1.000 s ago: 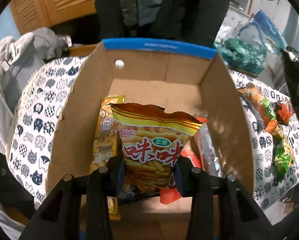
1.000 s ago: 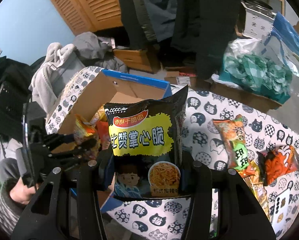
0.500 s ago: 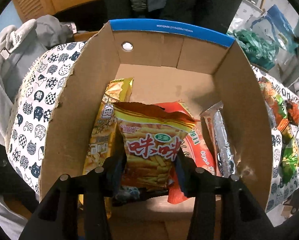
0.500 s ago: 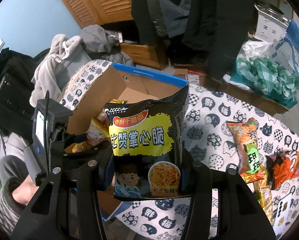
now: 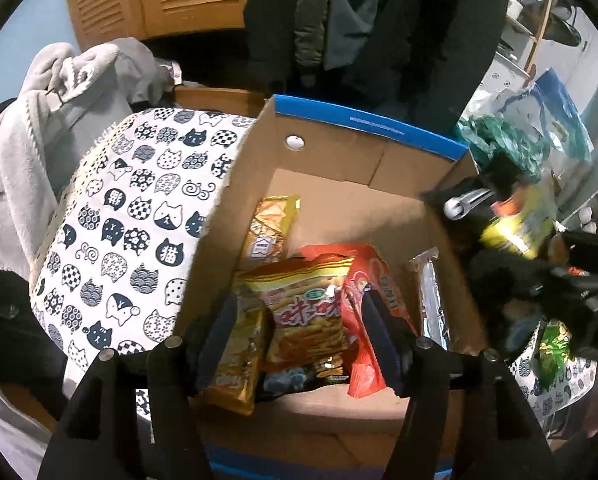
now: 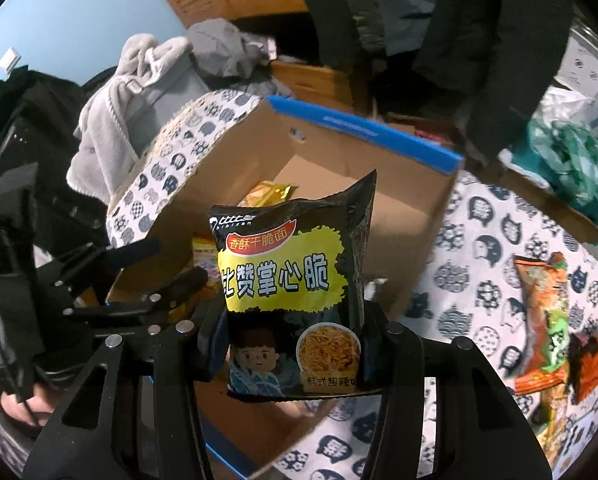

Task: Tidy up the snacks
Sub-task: 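Lower the black-yellow chip bag into the box and open the right tool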

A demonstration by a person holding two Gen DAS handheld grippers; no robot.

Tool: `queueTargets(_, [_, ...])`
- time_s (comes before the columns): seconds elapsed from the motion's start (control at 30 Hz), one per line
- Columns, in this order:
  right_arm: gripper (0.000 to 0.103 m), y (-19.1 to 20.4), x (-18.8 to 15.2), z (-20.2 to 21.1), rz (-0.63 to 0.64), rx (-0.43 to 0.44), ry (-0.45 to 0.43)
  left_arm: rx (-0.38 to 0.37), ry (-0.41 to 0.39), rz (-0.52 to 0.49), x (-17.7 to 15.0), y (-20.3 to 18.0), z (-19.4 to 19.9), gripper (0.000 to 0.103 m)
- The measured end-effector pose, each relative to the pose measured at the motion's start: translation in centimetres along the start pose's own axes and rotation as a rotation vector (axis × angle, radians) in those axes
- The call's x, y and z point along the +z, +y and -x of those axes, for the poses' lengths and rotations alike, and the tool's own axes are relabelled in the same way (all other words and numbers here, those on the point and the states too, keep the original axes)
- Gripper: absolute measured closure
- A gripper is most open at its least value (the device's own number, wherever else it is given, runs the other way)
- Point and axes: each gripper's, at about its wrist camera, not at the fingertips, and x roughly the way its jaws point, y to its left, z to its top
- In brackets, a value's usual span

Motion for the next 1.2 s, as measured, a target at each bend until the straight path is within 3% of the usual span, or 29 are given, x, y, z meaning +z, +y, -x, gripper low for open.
queueTargets(0.5, [0.052, 1.0, -0.2, -6.1, 0.029, -0.019, 0.133, 0.027, 0.005, 0.037, -0.5, 2.2, 0.3, 0.037])
queueTargets(0.6, [0.042, 1.0, -0.4, -6.7, 0.033, -0.036, 0.147, 0.021, 0.005, 0.039, -0.5, 2.2, 0.4, 0.037])
queueTargets(0.83, [0.035, 1.2, -0.1, -4.8, 0.048, -0.047, 0.083, 0.004, -0.015, 0.054, 0.1, 1.9, 1.4, 0.034])
queueTargets(1.2, [0.033, 0.1, -0.3, 2.8, 0.047, -0.088, -0.081, -0.039, -0.035, 0.029, 0.4, -0.4, 2.5, 0.033])
